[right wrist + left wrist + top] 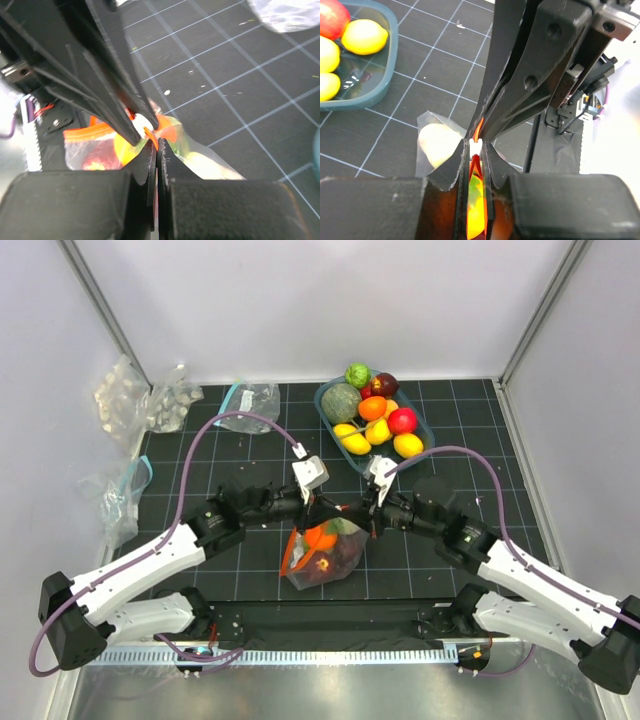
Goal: Place the food in the zip-top bag and seal the zipper
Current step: Zip the zipper food storage bag at the center of the board.
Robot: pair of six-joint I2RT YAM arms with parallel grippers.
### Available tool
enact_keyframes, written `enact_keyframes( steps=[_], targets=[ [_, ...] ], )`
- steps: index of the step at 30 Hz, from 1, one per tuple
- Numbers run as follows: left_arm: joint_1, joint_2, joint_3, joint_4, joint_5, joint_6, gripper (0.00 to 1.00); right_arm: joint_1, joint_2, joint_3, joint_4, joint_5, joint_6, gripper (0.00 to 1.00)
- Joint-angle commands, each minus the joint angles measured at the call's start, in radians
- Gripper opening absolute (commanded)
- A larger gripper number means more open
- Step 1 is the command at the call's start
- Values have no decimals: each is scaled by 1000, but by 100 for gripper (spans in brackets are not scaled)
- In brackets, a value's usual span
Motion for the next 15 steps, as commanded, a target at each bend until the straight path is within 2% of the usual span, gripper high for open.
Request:
enact_keyframes(
  steps=[1,11,15],
  targets=[
    [2,-13,17,0,-35,4,0,-16,-69,-6,115,192,39,1],
    [2,8,29,-23,-37,8,0,-48,-173,-62,130,422,83,1],
    [2,8,29,-21,-38,10,0,-59,-215,-82,118,609,109,1]
  ],
)
